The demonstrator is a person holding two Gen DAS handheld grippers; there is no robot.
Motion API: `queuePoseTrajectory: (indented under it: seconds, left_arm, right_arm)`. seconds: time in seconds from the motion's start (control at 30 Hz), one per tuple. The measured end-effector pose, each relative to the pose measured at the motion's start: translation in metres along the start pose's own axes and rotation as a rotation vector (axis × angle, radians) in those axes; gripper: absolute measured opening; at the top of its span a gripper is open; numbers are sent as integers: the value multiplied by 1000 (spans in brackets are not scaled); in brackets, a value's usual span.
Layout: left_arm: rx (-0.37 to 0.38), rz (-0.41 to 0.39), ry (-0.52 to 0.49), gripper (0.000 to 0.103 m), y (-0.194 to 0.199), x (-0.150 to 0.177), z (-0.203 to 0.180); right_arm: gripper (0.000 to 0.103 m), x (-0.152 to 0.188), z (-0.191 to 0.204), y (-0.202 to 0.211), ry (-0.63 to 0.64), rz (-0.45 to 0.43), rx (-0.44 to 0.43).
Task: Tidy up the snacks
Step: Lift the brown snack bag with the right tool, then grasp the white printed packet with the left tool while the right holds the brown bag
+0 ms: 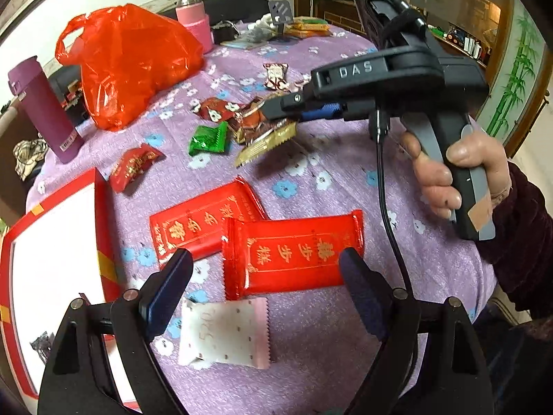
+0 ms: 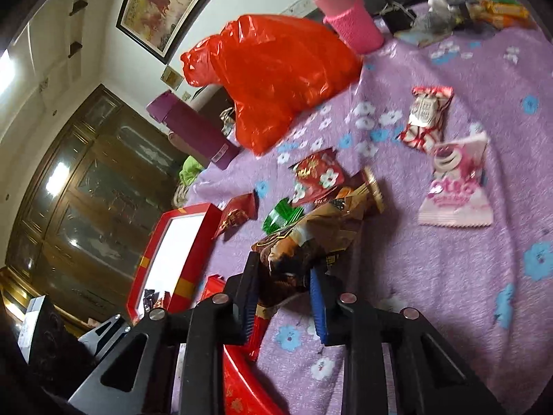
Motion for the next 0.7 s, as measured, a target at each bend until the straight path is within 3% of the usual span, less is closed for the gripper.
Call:
queuePoseTrajectory:
  seconds: [0.07, 0.23, 0.4, 0.57, 0.7]
  left_arm:
    - [1, -2, 41, 86, 0, 2, 3]
    - [-77, -10, 166, 86, -3, 4, 26]
    - [-149, 27, 168, 86, -8, -6, 49]
    - [-33, 102, 274, 86, -6, 11, 41]
    - [-124, 131, 286, 86, 6, 38, 36]
  right_arm:
    - [26, -2, -4, 2, -25, -1, -3]
    - [24, -13, -4, 23, -40, -73, -29]
    - [24, -20, -15, 32, -94, -92, -40]
    - [24, -20, -20, 33, -94, -90, -7]
    - [24, -20, -22, 33, -97, -86, -2]
Point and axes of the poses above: each gripper's, at about its wrist camera, not at the fingertips, and y roughly against the way its jaws point, z to its left, x to its underside, the point moved 4 cm from there along -y, roughly the way its jaws point, and after that the axes turned 8 degrees about -z, right-handed, at the moved point
